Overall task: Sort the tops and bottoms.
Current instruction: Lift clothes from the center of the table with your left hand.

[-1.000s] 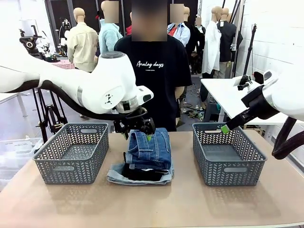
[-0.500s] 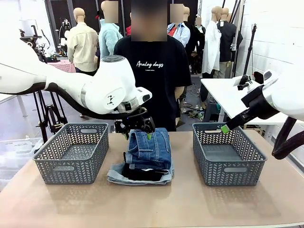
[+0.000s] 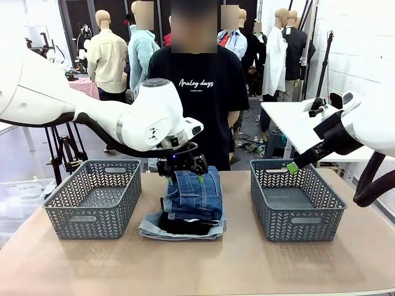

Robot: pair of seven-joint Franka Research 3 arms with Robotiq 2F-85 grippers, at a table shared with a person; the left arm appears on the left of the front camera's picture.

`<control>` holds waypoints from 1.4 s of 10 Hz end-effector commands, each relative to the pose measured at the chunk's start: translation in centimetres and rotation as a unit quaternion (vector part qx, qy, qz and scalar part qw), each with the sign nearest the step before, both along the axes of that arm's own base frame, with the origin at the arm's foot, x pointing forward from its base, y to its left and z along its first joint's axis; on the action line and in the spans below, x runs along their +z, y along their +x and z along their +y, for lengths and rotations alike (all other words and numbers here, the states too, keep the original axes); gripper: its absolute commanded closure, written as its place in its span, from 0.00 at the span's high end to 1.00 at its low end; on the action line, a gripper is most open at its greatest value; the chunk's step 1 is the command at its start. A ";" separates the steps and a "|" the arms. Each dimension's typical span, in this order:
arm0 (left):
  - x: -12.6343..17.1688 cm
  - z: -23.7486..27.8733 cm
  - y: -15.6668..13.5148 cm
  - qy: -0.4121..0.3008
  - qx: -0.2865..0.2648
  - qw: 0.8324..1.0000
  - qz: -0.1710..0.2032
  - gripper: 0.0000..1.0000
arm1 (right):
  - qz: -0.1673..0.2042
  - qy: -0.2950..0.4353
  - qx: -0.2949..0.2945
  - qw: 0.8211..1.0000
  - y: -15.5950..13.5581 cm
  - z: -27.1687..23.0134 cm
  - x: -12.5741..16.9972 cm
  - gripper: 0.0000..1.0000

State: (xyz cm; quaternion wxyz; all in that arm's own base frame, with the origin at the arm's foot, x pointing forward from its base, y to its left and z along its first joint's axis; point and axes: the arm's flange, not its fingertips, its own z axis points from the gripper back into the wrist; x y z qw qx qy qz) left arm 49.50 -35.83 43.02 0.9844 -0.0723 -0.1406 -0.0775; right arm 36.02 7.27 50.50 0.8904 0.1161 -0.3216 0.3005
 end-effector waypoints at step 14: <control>-0.6 -0.5 1.0 0.006 0.014 1.000 -0.005 1.00 | -0.002 0.008 0.004 1.000 0.3 -0.1 -0.2 1.00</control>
